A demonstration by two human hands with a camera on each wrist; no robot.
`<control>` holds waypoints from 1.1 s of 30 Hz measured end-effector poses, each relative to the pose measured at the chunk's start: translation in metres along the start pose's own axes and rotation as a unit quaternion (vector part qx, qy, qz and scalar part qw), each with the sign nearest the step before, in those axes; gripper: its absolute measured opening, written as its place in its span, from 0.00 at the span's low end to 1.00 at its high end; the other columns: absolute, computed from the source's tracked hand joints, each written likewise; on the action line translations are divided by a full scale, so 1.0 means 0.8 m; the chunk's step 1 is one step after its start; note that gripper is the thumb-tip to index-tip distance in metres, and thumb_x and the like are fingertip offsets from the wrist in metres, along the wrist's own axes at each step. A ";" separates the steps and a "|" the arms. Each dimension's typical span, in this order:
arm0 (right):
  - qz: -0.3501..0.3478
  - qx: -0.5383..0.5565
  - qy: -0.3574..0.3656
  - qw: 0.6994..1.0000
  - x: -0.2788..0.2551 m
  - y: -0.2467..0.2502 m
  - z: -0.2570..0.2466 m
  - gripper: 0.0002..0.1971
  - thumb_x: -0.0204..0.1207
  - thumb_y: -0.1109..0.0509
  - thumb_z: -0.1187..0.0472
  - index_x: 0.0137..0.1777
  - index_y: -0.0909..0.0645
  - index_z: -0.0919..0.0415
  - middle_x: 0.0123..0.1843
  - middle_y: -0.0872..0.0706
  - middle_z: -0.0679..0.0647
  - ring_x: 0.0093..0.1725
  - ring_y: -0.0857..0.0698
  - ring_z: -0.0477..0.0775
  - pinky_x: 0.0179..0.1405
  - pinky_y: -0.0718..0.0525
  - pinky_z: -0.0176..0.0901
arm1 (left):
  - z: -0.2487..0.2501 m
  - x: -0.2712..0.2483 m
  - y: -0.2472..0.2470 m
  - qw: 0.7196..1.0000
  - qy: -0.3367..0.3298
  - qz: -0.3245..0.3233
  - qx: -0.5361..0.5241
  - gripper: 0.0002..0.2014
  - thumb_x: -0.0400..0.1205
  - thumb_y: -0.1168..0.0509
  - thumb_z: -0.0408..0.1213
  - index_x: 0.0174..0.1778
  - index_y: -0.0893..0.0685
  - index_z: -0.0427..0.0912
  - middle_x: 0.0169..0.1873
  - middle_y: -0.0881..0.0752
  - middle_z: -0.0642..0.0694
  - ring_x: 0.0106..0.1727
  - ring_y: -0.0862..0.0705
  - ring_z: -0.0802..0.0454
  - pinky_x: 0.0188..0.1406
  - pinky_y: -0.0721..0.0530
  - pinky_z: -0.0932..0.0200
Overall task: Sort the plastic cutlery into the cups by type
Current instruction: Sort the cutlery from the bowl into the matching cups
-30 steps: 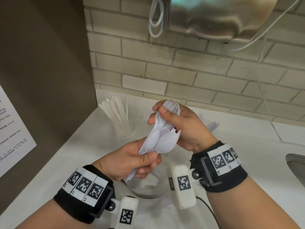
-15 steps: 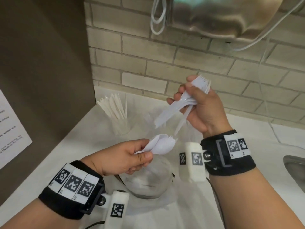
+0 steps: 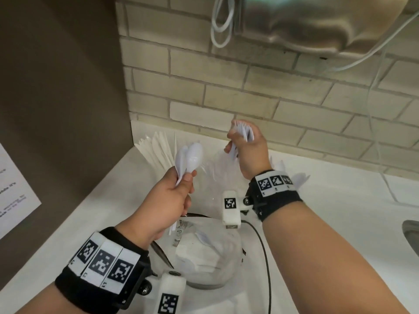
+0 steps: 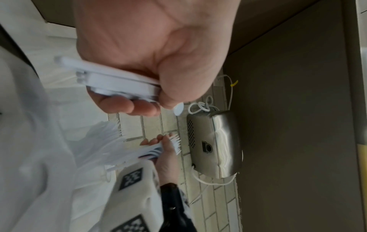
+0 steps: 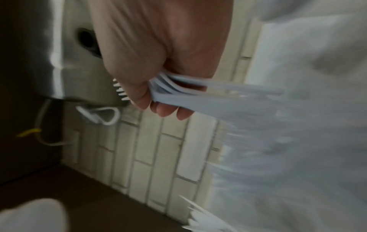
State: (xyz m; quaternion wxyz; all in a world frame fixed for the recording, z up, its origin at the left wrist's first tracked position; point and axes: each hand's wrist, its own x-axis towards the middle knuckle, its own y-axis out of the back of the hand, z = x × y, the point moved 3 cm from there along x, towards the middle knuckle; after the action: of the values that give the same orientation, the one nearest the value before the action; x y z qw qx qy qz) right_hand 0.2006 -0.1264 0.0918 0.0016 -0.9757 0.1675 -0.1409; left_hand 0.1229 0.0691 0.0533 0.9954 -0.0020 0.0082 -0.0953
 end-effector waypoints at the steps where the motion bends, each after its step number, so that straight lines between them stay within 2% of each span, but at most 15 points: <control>1: -0.003 0.007 -0.021 1.000 -0.003 0.000 0.014 0.10 0.77 0.30 0.69 0.52 0.16 0.54 0.39 0.17 0.58 0.30 0.18 0.55 0.35 0.15 0.41 | -0.001 0.000 0.001 1.000 -0.002 0.000 -0.001 0.11 0.88 0.46 0.44 0.58 0.21 0.48 0.38 0.24 0.49 0.27 0.26 0.57 0.27 0.25 0.62; 5: -0.003 -0.013 -0.071 0.997 -0.009 0.005 0.052 0.12 0.71 0.22 0.67 0.54 0.14 0.60 0.46 0.12 0.55 0.47 0.15 0.50 0.50 0.16 0.38 | -0.003 0.000 0.002 1.000 0.000 0.006 0.001 0.11 0.88 0.46 0.44 0.59 0.21 0.48 0.38 0.24 0.49 0.28 0.26 0.56 0.27 0.25 0.63; 9: 0.006 -0.010 -0.051 0.999 -0.003 0.008 0.047 0.20 0.67 0.20 0.72 0.56 0.18 0.56 0.47 0.15 0.52 0.48 0.15 0.45 0.53 0.16 0.32 | -0.004 0.001 -0.001 1.000 0.006 0.002 -0.001 0.11 0.88 0.46 0.43 0.60 0.21 0.46 0.38 0.23 0.50 0.27 0.26 0.57 0.26 0.25 0.62; 13: -0.018 -0.126 -0.016 0.992 -0.007 0.006 0.055 0.10 0.73 0.25 0.69 0.51 0.13 0.56 0.52 0.12 0.50 0.52 0.15 0.44 0.61 0.18 0.37 | -0.004 0.002 -0.007 1.000 0.008 0.000 0.000 0.12 0.88 0.46 0.44 0.60 0.22 0.45 0.37 0.22 0.54 0.26 0.26 0.58 0.26 0.25 0.62; 15: -0.049 -0.187 -0.017 0.981 -0.014 0.003 0.059 0.08 0.76 0.27 0.67 0.53 0.12 0.58 0.59 0.12 0.52 0.56 0.17 0.43 0.61 0.23 0.25 | -0.004 0.003 -0.011 1.000 0.008 -0.002 0.003 0.12 0.88 0.46 0.44 0.60 0.22 0.43 0.37 0.21 0.56 0.25 0.26 0.58 0.25 0.25 0.62; 17: -0.046 -0.220 0.003 0.974 -0.017 0.005 0.049 0.11 0.78 0.29 0.64 0.59 0.14 0.56 0.65 0.14 0.51 0.62 0.19 0.43 0.64 0.26 0.25 | -0.003 0.003 -0.015 1.000 0.009 -0.008 0.005 0.13 0.88 0.46 0.44 0.60 0.22 0.42 0.37 0.21 0.56 0.26 0.26 0.57 0.26 0.25 0.62; 19: -0.002 -0.205 0.030 0.978 -0.021 0.009 0.023 0.12 0.81 0.32 0.60 0.62 0.15 0.55 0.63 0.14 0.49 0.65 0.18 0.44 0.68 0.24 0.37 | -0.003 0.004 -0.017 1.000 0.006 -0.010 0.011 0.12 0.88 0.46 0.44 0.60 0.22 0.43 0.38 0.21 0.53 0.31 0.22 0.56 0.34 0.21 0.61; 21: 0.029 -0.112 0.030 0.993 -0.036 0.009 -0.012 0.12 0.81 0.31 0.57 0.61 0.15 0.57 0.55 0.12 0.46 0.58 0.16 0.43 0.62 0.21 0.39 | -0.003 0.006 -0.019 1.000 -0.006 -0.019 0.024 0.11 0.87 0.46 0.46 0.56 0.22 0.46 0.37 0.20 0.52 0.41 0.15 0.54 0.52 0.19 0.55; 23: -0.031 -0.006 0.000 1.000 -0.059 -0.003 -0.039 0.15 0.76 0.28 0.52 0.61 0.17 0.54 0.49 0.12 0.43 0.56 0.15 0.46 0.61 0.18 0.44 | 0.001 0.004 -0.024 0.998 -0.013 -0.037 0.041 0.10 0.87 0.46 0.48 0.53 0.24 0.47 0.38 0.19 0.51 0.48 0.11 0.52 0.61 0.20 0.50; 24: -0.080 0.011 -0.021 0.997 -0.070 -0.009 -0.046 0.20 0.72 0.26 0.48 0.63 0.19 0.48 0.50 0.13 0.44 0.59 0.16 0.47 0.61 0.19 0.47 | 0.004 0.002 -0.028 0.997 -0.015 -0.048 0.052 0.10 0.87 0.46 0.48 0.53 0.25 0.47 0.38 0.19 0.51 0.47 0.11 0.52 0.60 0.18 0.48; 26: -0.169 0.003 -0.054 0.984 -0.092 -0.018 -0.055 0.33 0.62 0.21 0.43 0.68 0.27 0.38 0.62 0.16 0.53 0.66 0.18 0.52 0.65 0.19 0.52 | 0.014 -0.001 -0.039 0.995 -0.021 -0.068 0.075 0.09 0.87 0.46 0.46 0.55 0.27 0.47 0.39 0.21 0.48 0.40 0.13 0.53 0.51 0.14 0.47; 27: -0.192 -0.014 -0.061 0.979 -0.101 -0.021 -0.058 0.38 0.60 0.18 0.46 0.70 0.30 0.36 0.66 0.19 0.57 0.68 0.19 0.55 0.65 0.18 0.54 | 0.018 -0.002 -0.045 0.992 -0.030 -0.081 0.095 0.09 0.87 0.46 0.45 0.59 0.28 0.46 0.38 0.21 0.48 0.35 0.16 0.54 0.43 0.14 0.50; 29: -0.205 -0.045 -0.048 0.977 -0.112 -0.019 -0.061 0.41 0.64 0.17 0.58 0.75 0.32 0.41 0.63 0.19 0.61 0.65 0.17 0.61 0.59 0.13 0.55 | 0.028 -0.006 -0.054 0.981 -0.077 -0.105 0.141 0.12 0.86 0.41 0.41 0.64 0.28 0.45 0.35 0.21 0.50 0.28 0.23 0.61 0.30 0.21 0.64; 31: -0.219 -0.035 -0.021 0.975 -0.120 -0.012 -0.066 0.41 0.66 0.20 0.68 0.75 0.33 0.42 0.59 0.18 0.64 0.62 0.16 0.67 0.55 0.12 0.58 | 0.030 -0.008 -0.057 0.971 -0.108 -0.110 0.181 0.10 0.81 0.32 0.41 0.56 0.20 0.43 0.32 0.19 0.53 0.27 0.23 0.64 0.29 0.25 0.68; 33: -0.236 -0.023 0.009 0.971 -0.126 -0.003 -0.068 0.40 0.66 0.25 0.71 0.75 0.33 0.40 0.59 0.19 0.67 0.59 0.18 0.75 0.60 0.16 0.67 | 0.026 -0.012 -0.057 0.972 -0.080 -0.108 0.190 0.14 0.75 0.25 0.44 0.41 0.16 0.35 0.27 0.18 0.46 0.26 0.22 0.57 0.31 0.21 0.59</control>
State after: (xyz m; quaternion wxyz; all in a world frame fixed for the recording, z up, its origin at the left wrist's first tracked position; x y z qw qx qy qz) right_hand 0.0954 -0.0891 0.1169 -0.0555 -0.9862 -0.0647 -0.1419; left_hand 0.1050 0.0265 0.0741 0.9587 0.1787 -0.0903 -0.2019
